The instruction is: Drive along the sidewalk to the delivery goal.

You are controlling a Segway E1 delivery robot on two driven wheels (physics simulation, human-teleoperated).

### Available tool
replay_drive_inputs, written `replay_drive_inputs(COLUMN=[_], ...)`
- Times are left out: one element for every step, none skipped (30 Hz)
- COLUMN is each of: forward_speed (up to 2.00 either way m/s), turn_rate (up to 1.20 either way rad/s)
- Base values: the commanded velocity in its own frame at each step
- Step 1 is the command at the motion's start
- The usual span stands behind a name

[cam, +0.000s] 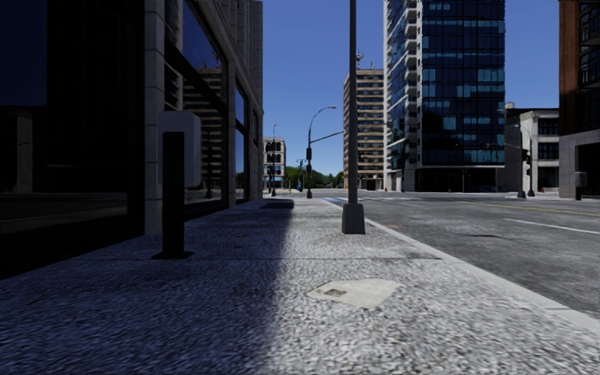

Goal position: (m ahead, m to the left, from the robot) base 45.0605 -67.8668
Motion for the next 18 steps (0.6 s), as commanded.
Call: replay_drive_inputs(forward_speed=[2.00, 2.00, 2.00, 2.00, 2.00, 2.00, 2.00, 2.00, 2.00, 2.00, 2.00, 2.00, 2.00, 2.00, 2.00, 2.00, 2.00, 2.00], turn_rate=[0.00, 0.00, 0.00, 0.00, 0.00, 0.00, 0.00, 0.00, 0.00, 0.00, 0.00, 0.00, 0.00, 0.00, 0.00, 0.00, 0.00, 0.00])
